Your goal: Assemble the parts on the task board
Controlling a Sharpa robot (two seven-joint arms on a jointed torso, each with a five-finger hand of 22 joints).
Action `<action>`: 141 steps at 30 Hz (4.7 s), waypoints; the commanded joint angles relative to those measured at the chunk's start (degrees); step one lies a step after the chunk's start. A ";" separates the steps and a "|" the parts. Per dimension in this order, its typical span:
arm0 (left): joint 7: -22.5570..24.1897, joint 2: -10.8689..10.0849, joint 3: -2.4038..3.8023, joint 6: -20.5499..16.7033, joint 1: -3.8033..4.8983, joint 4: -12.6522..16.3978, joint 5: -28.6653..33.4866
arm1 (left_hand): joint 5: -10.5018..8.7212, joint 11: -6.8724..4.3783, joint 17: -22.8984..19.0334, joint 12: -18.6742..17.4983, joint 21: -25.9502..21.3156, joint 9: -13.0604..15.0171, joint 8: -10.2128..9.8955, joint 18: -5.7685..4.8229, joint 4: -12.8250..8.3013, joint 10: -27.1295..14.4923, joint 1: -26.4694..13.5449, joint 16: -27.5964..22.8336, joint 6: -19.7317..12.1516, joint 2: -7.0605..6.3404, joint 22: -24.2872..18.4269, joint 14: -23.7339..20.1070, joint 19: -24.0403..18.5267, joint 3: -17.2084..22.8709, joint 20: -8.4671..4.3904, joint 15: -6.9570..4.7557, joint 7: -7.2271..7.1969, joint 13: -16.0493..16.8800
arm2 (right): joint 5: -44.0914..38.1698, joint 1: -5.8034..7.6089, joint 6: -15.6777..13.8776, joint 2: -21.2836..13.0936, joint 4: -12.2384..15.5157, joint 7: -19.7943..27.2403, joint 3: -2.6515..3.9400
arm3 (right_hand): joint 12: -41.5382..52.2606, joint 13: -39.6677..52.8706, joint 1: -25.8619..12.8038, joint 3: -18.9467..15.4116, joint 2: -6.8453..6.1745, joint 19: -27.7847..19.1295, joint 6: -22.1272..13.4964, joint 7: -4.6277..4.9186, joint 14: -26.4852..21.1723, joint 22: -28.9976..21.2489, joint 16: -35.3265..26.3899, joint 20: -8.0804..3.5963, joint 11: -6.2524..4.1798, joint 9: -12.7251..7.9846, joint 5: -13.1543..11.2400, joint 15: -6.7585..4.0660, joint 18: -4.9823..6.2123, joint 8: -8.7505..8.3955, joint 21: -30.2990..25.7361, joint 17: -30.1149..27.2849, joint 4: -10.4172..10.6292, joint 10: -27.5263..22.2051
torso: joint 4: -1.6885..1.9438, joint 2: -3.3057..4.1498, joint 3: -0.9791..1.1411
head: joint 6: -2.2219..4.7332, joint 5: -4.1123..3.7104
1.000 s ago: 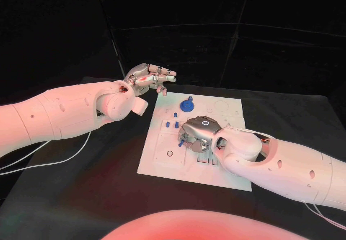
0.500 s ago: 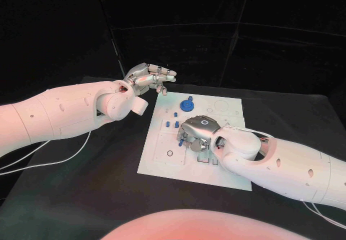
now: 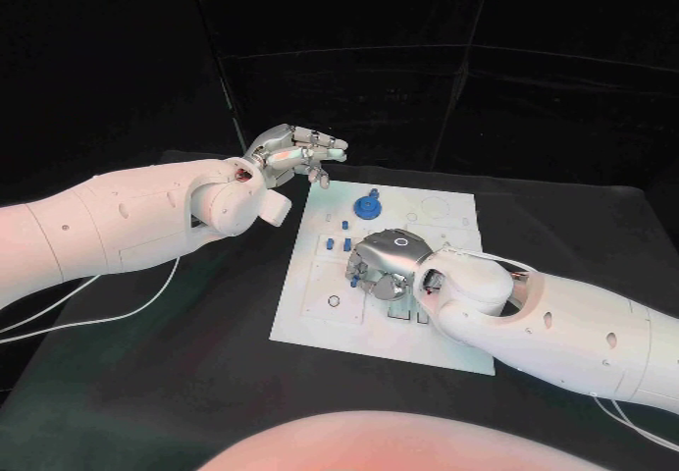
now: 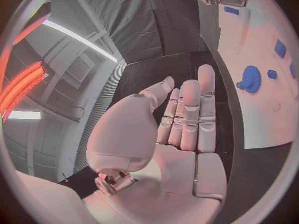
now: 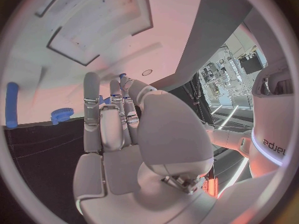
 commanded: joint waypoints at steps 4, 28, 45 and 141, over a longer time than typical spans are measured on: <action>-0.06 0.08 0.01 0.92 0.07 0.02 -0.16 | -0.13 0.05 -0.05 0.14 -0.36 -0.06 -0.38 0.70 0.00 -0.27 0.35 -0.39 -0.53 0.13 -0.05 -0.40 -0.47 -0.20 0.05 -0.10 0.05 0.05 | 1.13 -0.01 0.55 0.00 0.15 1.08 -0.06 | -0.30 -0.09 -0.84 0.17 -0.11 -0.07 0.32 -0.05 2.24 0.06 0.29 -0.10 0.02 0.04 -0.16 -0.27 0.80 0.04 0.12 0.02 0.16 0.27 | 0.01 -0.01 -0.03 | -0.04 0.03; -0.26 -0.04 0.01 1.01 0.07 0.14 -0.16 | -0.13 0.06 -0.16 0.17 -0.39 -0.06 -0.38 0.70 0.00 -0.32 0.35 -0.44 -0.56 0.14 -0.07 -0.45 -0.49 -0.23 0.06 -0.08 0.07 0.05 | 2.64 0.01 -0.60 0.14 -0.37 1.31 -0.07 | -4.65 -1.66 -4.65 -1.13 -3.12 -0.43 -7.46 2.35 1.71 -0.57 -0.14 2.05 3.04 -0.24 0.40 2.18 0.77 -4.34 -0.80 -0.73 0.90 -9.24 | -0.01 -0.01 -0.01 | -0.23 0.22; -0.25 -0.33 0.00 1.08 0.07 0.17 -0.16 | -0.13 0.09 -0.17 0.20 -0.43 -0.06 -0.38 0.71 0.00 -0.38 0.35 -0.42 -0.61 0.14 -0.09 -0.48 -0.51 -0.29 0.07 -0.06 0.09 0.05 | 6.52 0.16 -11.32 -8.01 6.99 1.21 0.16 | -3.48 -1.46 -4.89 -2.29 -3.58 -0.15 -6.60 2.34 1.74 -0.72 -0.04 2.14 2.93 -0.04 1.15 2.16 0.84 -3.92 -0.88 -0.77 0.83 -8.85 | -0.11 -0.11 -0.05 | 0.94 -1.24; -0.29 -0.65 -0.17 1.25 0.06 0.17 -0.16 | -0.13 0.12 -0.31 0.42 -0.55 -0.04 -0.31 0.72 -0.04 -0.55 0.42 -0.39 -0.68 0.21 -0.18 -0.59 -0.54 -0.48 0.13 -0.02 0.13 0.07 | 9.41 4.63 -1.06 -14.77 5.52 -2.87 2.92 | -2.64 -1.42 1.54 3.88 0.96 0.30 -2.28 1.56 2.22 -0.36 1.33 0.46 1.30 -0.05 -2.43 0.59 0.86 -3.68 0.97 0.72 -4.27 -0.32 | 0.03 -0.02 -0.02 | 2.02 -2.82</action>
